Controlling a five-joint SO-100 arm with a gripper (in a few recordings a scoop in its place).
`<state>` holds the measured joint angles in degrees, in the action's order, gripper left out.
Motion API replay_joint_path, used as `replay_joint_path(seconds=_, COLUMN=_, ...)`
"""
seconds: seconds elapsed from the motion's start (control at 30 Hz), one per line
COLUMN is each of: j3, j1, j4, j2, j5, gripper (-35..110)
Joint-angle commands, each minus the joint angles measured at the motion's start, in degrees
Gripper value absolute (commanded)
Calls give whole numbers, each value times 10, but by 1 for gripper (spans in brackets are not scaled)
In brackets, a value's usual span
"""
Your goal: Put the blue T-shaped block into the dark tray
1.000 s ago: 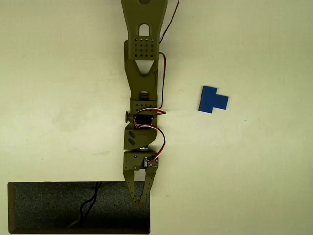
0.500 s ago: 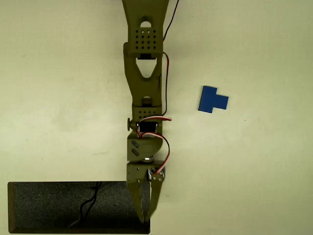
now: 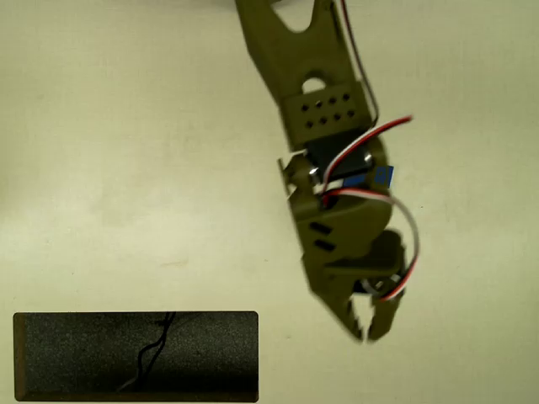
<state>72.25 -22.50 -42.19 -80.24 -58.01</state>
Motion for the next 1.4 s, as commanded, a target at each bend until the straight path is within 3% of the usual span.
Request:
replay_joint_path(seconds=0.0, j3=57, j1=-59, j4=-86, j2=-85, j5=54, gripper=0)
replay_joint_path(seconds=0.33, j3=323, j1=-192, j4=-79, j2=-158, j5=155, gripper=0)
replay_joint_path(seconds=0.63, j3=437, j1=-221, j4=-49, j2=-143, j5=195, gripper=0)
replay_joint_path(seconds=1.0, j3=472, j1=-193, j4=21, j2=-112, j5=187, gripper=0)
replay_joint_path(seconds=1.37, j3=406, j1=-171, j4=-11, j2=-56, j5=160, gripper=0)
